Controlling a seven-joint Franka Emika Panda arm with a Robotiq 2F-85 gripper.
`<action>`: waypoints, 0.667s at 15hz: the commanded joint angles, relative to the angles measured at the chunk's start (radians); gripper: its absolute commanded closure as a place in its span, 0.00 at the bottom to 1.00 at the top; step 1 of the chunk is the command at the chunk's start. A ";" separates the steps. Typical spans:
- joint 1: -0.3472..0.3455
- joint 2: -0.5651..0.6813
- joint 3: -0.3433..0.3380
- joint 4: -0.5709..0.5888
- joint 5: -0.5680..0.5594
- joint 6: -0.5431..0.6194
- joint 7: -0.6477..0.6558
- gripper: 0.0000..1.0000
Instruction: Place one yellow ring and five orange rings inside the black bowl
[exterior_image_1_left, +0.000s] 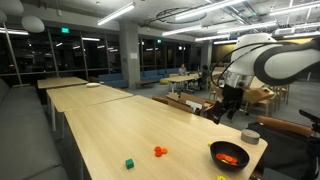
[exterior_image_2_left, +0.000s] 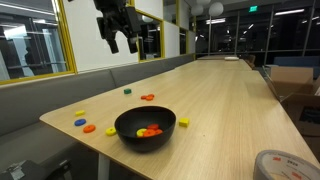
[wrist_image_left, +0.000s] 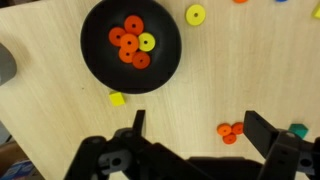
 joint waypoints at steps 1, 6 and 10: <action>-0.028 -0.207 -0.031 -0.021 0.099 -0.214 -0.125 0.00; -0.169 -0.274 0.077 0.005 0.001 -0.490 -0.003 0.00; -0.207 -0.295 0.104 0.006 -0.021 -0.575 0.017 0.00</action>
